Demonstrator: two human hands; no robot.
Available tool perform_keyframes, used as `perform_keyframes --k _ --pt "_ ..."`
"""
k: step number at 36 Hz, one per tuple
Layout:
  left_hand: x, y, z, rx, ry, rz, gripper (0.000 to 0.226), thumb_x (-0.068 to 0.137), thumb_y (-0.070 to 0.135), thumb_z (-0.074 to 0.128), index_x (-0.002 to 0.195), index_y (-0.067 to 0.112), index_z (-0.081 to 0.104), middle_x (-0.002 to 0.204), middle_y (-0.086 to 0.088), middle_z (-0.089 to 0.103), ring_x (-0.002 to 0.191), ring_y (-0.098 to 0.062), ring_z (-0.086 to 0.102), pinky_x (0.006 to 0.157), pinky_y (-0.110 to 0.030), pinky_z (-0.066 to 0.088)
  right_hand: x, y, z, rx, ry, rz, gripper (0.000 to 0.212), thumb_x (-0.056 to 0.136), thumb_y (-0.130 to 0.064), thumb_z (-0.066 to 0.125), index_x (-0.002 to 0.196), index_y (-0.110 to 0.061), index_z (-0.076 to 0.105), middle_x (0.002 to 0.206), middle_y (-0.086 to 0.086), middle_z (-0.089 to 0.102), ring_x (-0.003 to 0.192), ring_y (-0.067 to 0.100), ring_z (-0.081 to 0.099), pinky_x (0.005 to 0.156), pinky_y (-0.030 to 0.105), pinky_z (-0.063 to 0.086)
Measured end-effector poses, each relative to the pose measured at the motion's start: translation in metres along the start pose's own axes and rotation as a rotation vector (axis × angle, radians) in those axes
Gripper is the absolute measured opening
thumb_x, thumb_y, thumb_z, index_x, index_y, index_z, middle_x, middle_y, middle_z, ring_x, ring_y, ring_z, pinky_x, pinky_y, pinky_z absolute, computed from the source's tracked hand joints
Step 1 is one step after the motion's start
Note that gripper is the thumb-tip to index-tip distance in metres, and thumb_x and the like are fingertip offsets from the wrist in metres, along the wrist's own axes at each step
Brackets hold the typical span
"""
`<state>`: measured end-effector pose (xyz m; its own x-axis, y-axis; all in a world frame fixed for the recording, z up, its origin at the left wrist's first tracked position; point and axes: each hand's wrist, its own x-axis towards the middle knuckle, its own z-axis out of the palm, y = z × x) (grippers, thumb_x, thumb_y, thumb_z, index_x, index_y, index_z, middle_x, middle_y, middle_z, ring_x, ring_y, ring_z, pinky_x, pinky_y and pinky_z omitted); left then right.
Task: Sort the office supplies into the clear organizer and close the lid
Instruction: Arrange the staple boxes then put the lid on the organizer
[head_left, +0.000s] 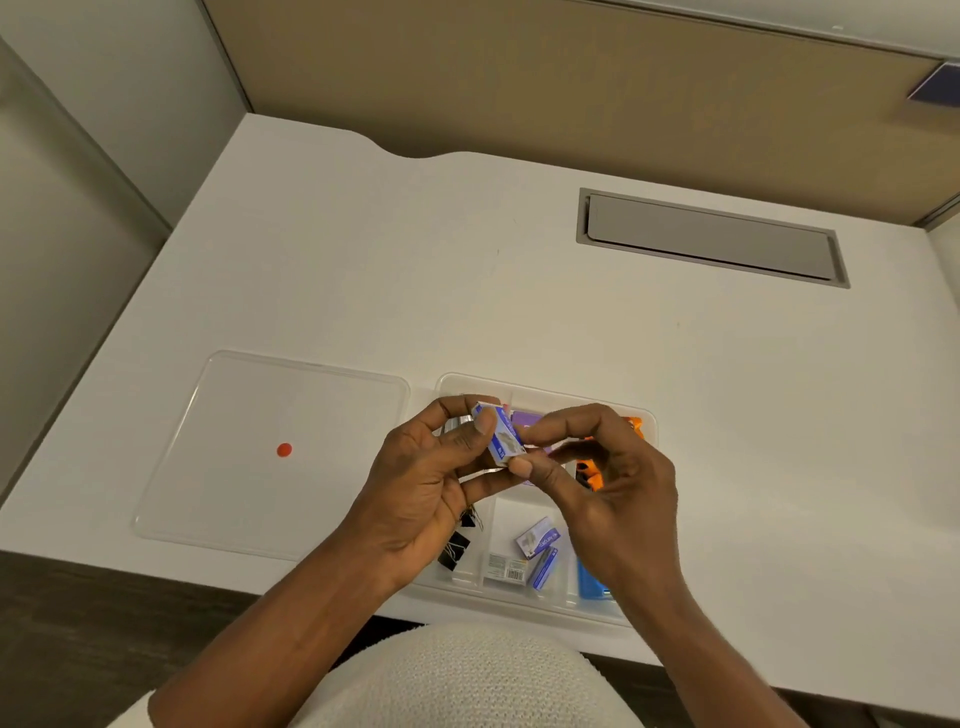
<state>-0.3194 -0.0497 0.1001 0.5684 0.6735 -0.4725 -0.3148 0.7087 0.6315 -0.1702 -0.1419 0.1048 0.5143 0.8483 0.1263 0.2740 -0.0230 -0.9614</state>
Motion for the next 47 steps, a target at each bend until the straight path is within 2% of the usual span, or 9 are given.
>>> perform_keyframes --k 3,8,16,19,22,26,35,42,47 --pt "0.001 0.002 -0.004 0.065 -0.007 -0.045 0.048 0.08 0.024 0.081 0.117 -0.002 0.068 0.115 -0.03 0.074 0.099 -0.037 0.078 0.074 -0.038 0.065 0.004 0.005 -0.007 0.032 -0.115 0.017 0.033 0.076 -0.019 0.091 0.104 -0.022 0.074 0.104 -0.004 0.076 0.092 0.023 0.072 0.075 0.032 0.059" --pt "0.001 -0.01 -0.009 0.173 -0.055 -0.154 0.042 0.077 0.027 0.089 0.115 0.012 0.077 0.119 -0.026 0.075 0.108 -0.041 0.075 0.074 -0.038 0.065 0.007 0.016 -0.02 -0.033 -0.347 -0.041 0.07 0.074 -0.023 0.092 0.136 -0.018 0.061 0.132 -0.003 0.068 0.12 0.026 0.065 0.095 0.038 0.058" --pt "0.003 -0.025 -0.025 0.313 -0.048 -0.266 0.067 0.078 0.044 0.089 0.126 0.005 0.064 0.111 -0.024 0.078 0.1 -0.04 0.078 0.088 -0.049 0.064 0.001 0.037 -0.029 -0.202 -0.349 -0.064 0.057 0.08 -0.039 0.083 0.131 -0.019 0.065 0.121 -0.011 0.071 0.11 0.015 0.069 0.091 0.031 0.06" --pt "0.003 -0.023 -0.041 0.647 0.111 -0.132 0.049 0.082 0.047 0.083 0.114 0.012 0.069 0.099 -0.008 0.082 0.086 -0.029 0.081 0.09 -0.052 0.064 -0.003 0.052 -0.032 -0.379 -0.337 -0.052 0.063 0.08 -0.056 0.077 0.133 -0.026 0.061 0.123 -0.015 0.067 0.112 0.011 0.066 0.089 0.03 0.06" --pt "0.003 -0.021 -0.065 1.027 0.34 0.076 0.026 0.085 0.046 0.082 0.095 0.024 0.072 0.088 0.003 0.08 0.072 -0.016 0.078 0.076 -0.04 0.064 -0.014 0.073 -0.027 -0.636 -0.431 -0.049 0.064 0.082 -0.054 0.077 0.137 -0.028 0.058 0.128 -0.007 0.066 0.118 0.014 0.06 0.095 0.039 0.058" --pt "0.003 -0.024 -0.096 1.394 0.571 0.255 0.027 0.086 0.048 0.08 0.095 0.026 0.066 0.084 0.013 0.07 0.071 -0.007 0.067 0.063 -0.028 0.053 -0.033 0.093 -0.009 -0.884 -0.485 -0.178 0.059 0.08 -0.053 0.081 0.129 -0.025 0.064 0.122 -0.003 0.068 0.112 0.018 0.061 0.09 0.037 0.056" --pt "0.001 -0.047 -0.136 1.503 0.628 0.158 0.032 0.088 0.052 0.076 0.1 0.028 0.059 0.085 0.015 0.063 0.077 -0.011 0.064 0.066 -0.034 0.058 -0.05 0.107 0.011 -0.93 -0.451 -0.081 0.06 0.075 -0.046 0.088 0.125 -0.017 0.068 0.131 0.009 0.063 0.118 0.028 0.061 0.079 0.039 0.062" --pt "-0.004 -0.035 -0.157 1.476 0.729 0.114 0.034 0.087 0.057 0.075 0.088 0.025 0.063 0.075 0.016 0.061 0.072 -0.014 0.063 0.063 -0.03 0.055 -0.058 0.106 -0.004 -0.943 -0.52 -0.108 0.039 0.078 -0.034 0.088 0.109 -0.015 0.074 0.116 0.007 0.068 0.106 0.024 0.066 0.072 0.038 0.065" --pt "-0.008 -0.017 -0.176 1.472 0.805 0.129 0.031 0.087 0.052 0.077 0.085 0.024 0.065 0.076 0.015 0.06 0.067 -0.006 0.056 0.054 -0.019 0.039 -0.064 0.106 0.002 -0.974 -0.739 -0.024 0.048 0.103 -0.044 0.055 0.148 -0.028 0.05 0.155 -0.001 0.04 0.138 0.016 0.044 0.104 0.031 0.054"
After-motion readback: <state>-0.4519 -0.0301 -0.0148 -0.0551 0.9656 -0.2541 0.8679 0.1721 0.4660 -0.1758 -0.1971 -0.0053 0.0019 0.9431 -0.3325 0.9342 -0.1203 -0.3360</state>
